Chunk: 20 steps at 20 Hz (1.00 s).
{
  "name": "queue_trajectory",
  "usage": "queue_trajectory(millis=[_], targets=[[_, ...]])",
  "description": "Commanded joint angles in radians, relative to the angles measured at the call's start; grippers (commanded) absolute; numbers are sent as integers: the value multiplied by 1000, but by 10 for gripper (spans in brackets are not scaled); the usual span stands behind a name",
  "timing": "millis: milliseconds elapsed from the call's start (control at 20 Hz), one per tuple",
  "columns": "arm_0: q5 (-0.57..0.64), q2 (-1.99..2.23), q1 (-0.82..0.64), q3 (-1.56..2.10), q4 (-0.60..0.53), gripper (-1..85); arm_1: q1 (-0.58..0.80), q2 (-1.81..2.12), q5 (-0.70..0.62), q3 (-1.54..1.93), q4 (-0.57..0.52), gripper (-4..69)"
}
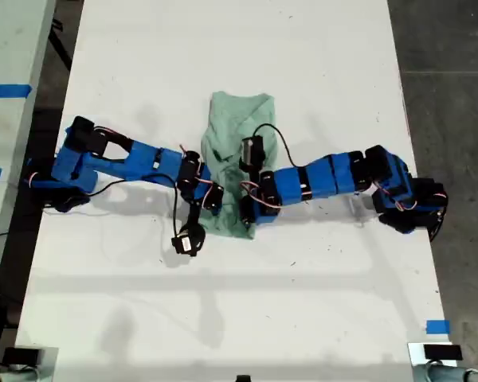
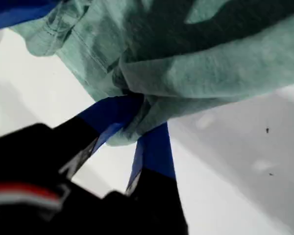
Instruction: Fold tshirt
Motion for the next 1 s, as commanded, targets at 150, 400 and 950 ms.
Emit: queue_trajectory(millis=[150,400,950], targets=[[66,43,117,-186,146,1,-109,187,15,5,179,-18],[71,64,276,-316,164,1,-296,342,87,-48,199,-18],[310,187,138,-434,261,1,-184,479,-61,-35,296,-18]])
